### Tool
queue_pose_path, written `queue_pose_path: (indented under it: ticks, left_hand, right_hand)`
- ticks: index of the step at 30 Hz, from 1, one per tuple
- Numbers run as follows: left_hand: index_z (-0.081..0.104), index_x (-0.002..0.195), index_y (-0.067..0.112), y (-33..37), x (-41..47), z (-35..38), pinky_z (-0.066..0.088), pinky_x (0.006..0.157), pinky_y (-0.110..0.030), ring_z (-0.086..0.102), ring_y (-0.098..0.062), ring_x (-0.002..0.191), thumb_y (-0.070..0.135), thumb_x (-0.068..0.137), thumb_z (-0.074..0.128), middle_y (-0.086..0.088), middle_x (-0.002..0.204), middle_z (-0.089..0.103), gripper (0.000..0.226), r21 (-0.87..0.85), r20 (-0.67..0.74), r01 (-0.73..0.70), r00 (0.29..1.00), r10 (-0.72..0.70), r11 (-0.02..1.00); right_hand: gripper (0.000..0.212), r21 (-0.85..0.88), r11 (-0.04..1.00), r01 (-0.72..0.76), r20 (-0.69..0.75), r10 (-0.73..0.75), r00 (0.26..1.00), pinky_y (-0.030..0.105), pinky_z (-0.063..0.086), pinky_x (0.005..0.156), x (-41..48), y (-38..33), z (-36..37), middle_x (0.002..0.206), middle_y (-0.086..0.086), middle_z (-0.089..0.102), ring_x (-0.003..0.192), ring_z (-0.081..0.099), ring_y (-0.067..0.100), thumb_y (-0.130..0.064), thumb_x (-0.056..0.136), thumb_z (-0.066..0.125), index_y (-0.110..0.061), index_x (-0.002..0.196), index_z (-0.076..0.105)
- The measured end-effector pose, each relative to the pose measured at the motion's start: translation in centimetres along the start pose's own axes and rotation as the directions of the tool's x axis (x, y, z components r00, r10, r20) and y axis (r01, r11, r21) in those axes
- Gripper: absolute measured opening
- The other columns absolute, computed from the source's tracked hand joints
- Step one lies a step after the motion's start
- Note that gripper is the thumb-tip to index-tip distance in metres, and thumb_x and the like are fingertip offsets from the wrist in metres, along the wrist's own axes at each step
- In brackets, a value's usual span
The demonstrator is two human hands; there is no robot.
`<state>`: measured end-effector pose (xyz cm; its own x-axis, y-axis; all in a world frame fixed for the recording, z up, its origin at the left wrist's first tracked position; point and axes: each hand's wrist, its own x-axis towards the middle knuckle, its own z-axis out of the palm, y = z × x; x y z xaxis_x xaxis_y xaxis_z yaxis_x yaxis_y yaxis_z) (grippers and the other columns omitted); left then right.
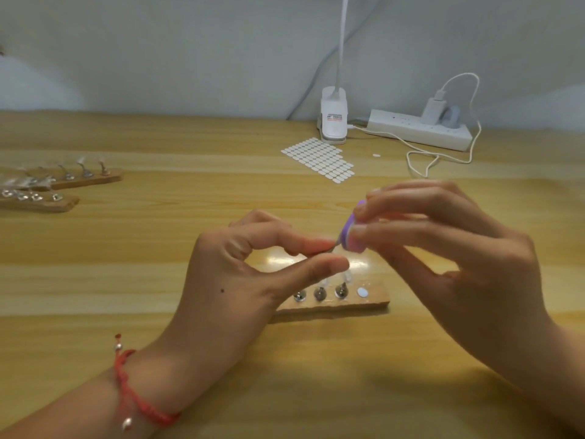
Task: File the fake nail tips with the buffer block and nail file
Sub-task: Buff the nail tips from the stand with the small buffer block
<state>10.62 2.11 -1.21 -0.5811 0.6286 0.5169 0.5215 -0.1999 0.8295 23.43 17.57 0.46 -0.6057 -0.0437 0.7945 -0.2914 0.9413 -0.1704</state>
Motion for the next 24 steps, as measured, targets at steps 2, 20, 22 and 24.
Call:
queue_pose_path:
  ticks: [2,20,22,24]
  left_hand:
    - [0.075,0.082,0.042,-0.05,0.0,0.0,0.049,0.078,-0.032,0.064,-0.011,0.076,0.048,0.062,0.078,0.009,0.077,0.07,0.021,-0.001,0.002,-0.004,1.0,0.004,1.0]
    - [0.075,0.085,0.042,-0.18,-0.13,-0.04,0.048,0.077,-0.021,0.065,-0.01,0.077,0.047,0.065,0.078,0.012,0.078,0.07,0.02,-0.006,0.022,-0.023,1.0,0.023,1.0]
    - [0.075,0.085,0.042,-0.19,-0.11,-0.03,0.049,0.078,-0.022,0.065,-0.011,0.078,0.047,0.065,0.078,0.01,0.079,0.07,0.021,-0.005,0.016,-0.022,1.0,0.022,1.0]
    - [0.075,0.085,0.04,-0.2,-0.11,-0.07,0.048,0.077,-0.021,0.066,-0.011,0.079,0.045,0.065,0.078,0.011,0.079,0.07,0.021,-0.012,0.013,-0.022,1.0,0.022,1.0]
  right_hand:
    - [0.012,0.005,1.0,0.016,0.009,-0.016,1.0,0.034,0.05,0.087,-0.04,0.03,-0.01,0.103,0.005,0.068,0.102,0.065,0.026,-0.003,0.088,0.07,-0.009,0.098,0.074]
    - [0.017,0.029,1.0,0.001,0.008,-0.001,1.0,0.034,0.052,0.086,-0.24,0.05,0.1,0.106,0.004,0.067,0.105,0.064,0.024,-0.003,0.088,0.07,-0.012,0.103,0.07]
    - [0.018,0.026,1.0,-0.002,0.004,0.002,1.0,0.034,0.052,0.086,-0.2,0.07,0.01,0.106,0.004,0.067,0.105,0.064,0.025,-0.004,0.088,0.07,-0.012,0.104,0.069]
    - [0.018,0.034,0.999,-0.026,-0.008,0.027,1.0,0.034,0.053,0.086,-0.12,0.02,-0.04,0.105,0.004,0.066,0.105,0.064,0.025,-0.006,0.089,0.069,-0.014,0.105,0.067]
